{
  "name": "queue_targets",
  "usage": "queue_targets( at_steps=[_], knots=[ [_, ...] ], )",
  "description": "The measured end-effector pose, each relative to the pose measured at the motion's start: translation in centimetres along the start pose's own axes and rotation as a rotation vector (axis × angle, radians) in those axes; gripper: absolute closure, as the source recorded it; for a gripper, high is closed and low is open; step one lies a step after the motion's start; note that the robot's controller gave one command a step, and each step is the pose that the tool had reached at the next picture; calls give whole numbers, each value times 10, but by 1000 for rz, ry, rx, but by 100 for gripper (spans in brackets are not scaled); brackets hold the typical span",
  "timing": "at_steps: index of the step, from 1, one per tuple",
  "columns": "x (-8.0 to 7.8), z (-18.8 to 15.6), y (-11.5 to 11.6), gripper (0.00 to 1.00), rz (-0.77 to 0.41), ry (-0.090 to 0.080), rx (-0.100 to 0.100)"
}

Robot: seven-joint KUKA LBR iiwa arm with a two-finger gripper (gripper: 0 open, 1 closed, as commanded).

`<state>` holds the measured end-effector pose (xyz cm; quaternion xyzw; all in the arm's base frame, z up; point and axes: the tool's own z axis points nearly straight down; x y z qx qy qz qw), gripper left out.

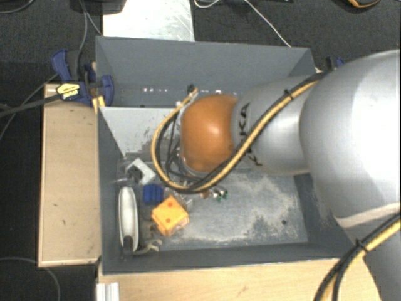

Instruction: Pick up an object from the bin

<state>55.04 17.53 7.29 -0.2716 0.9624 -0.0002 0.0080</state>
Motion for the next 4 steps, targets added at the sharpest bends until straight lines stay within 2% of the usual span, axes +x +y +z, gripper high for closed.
queue_targets(
  at_steps=[1, 2, 3, 4],
  knots=[
    [-40, 2, 9, 100, 295, 9, 1],
    [12, -6, 34, 100, -5, -41, 21],
    [-30, -64, 43, 100, 110, -5, 2],
    [-2, -14, 34, 100, -109, -43, 23]
  ],
)
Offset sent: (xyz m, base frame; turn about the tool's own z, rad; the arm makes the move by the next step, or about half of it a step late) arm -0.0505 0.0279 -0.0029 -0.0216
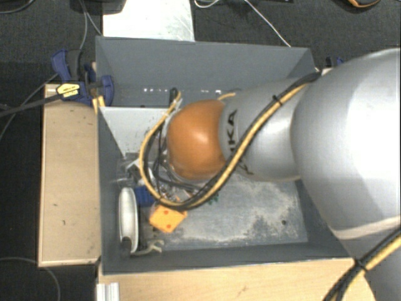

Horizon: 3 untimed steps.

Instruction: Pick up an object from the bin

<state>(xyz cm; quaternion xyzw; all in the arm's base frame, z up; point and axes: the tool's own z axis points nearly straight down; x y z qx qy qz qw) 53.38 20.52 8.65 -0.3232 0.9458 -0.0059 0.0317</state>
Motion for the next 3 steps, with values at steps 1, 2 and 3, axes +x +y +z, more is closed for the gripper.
queue_targets(
  at_steps=[1, 2, 3],
  knots=[
    [0, 0, 0, 100, 1, 0, 0],
    [0, 0, 0, 100, 2, 0, 0],
    [-8, -34, -8, 100, 9, -8, 2]
  ],
)
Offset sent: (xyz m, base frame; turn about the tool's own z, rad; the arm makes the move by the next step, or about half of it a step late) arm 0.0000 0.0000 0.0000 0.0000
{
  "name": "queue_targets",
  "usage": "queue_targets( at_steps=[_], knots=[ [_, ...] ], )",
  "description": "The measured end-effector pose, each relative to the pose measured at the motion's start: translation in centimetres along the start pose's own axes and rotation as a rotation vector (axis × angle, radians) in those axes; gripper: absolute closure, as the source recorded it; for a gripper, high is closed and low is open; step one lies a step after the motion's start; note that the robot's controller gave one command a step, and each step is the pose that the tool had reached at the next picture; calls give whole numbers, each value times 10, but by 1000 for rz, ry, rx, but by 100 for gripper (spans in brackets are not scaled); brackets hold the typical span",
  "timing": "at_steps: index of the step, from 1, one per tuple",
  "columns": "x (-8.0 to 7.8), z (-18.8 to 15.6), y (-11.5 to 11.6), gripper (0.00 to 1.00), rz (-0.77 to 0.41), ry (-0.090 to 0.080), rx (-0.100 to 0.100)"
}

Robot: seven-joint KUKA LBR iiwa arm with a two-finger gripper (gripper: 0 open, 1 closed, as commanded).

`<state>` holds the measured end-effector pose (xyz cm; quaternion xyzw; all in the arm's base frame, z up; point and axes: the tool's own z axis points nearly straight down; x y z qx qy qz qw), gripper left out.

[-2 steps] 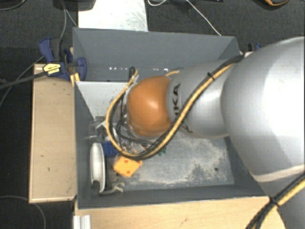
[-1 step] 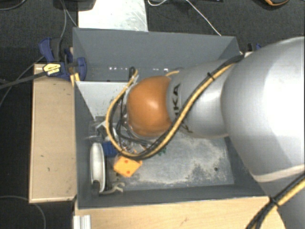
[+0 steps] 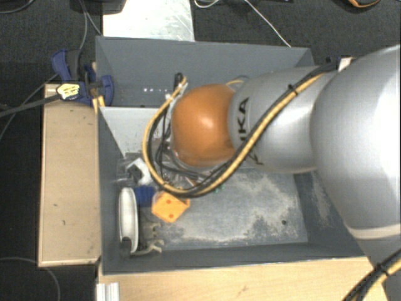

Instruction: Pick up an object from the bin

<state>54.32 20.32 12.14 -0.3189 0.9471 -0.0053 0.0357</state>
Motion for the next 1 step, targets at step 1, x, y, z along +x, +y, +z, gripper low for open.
queue_targets(
  at_steps=[1],
  knots=[
    [-9, 8, 0, 100, 7, 2, -2]
  ],
)
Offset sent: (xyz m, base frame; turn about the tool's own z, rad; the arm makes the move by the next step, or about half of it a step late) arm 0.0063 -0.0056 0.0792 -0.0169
